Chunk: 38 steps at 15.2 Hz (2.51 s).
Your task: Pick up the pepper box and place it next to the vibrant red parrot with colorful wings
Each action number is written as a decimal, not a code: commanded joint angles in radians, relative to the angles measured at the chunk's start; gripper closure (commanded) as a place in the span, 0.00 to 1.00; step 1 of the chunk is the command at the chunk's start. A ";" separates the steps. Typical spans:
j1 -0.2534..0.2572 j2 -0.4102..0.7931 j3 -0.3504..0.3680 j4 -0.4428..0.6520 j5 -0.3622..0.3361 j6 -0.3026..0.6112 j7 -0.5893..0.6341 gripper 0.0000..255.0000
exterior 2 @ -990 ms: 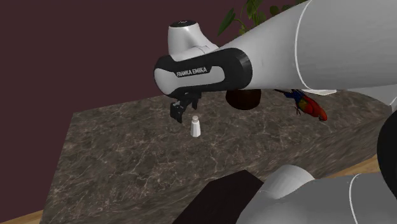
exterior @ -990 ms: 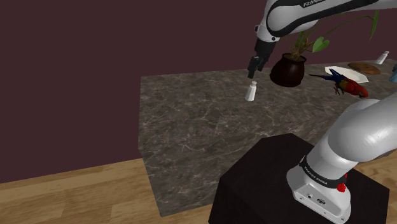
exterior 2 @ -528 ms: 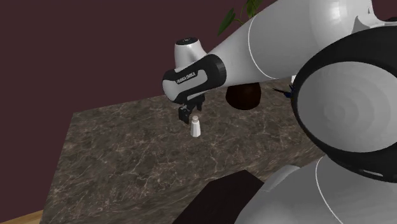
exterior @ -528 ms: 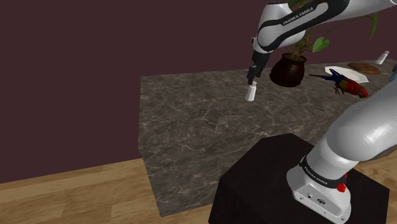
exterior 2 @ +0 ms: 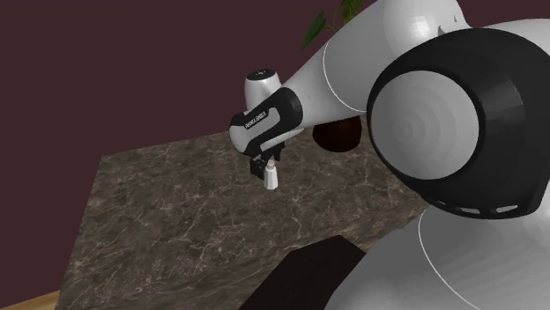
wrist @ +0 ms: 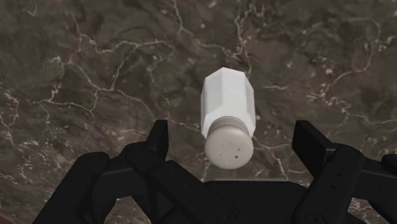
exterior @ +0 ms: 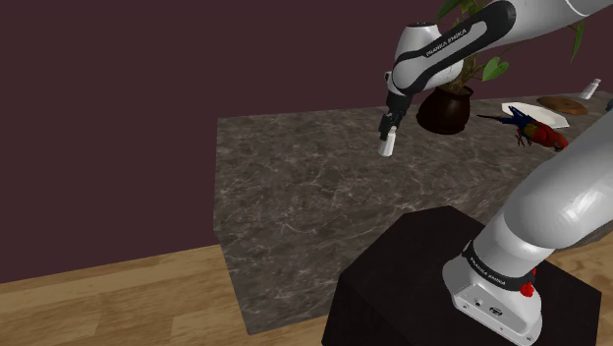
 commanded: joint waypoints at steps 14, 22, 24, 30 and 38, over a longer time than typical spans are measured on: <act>0.000 0.008 -0.001 -0.002 0.001 0.010 -0.001 1.00; 0.000 -0.038 0.004 0.028 -0.001 -0.065 -0.002 1.00; 0.000 -0.054 0.006 0.041 -0.002 -0.094 -0.003 1.00; 0.001 -0.098 0.013 0.087 -0.001 -0.183 -0.006 1.00; 0.003 -0.140 0.022 0.159 0.003 -0.297 -0.012 1.00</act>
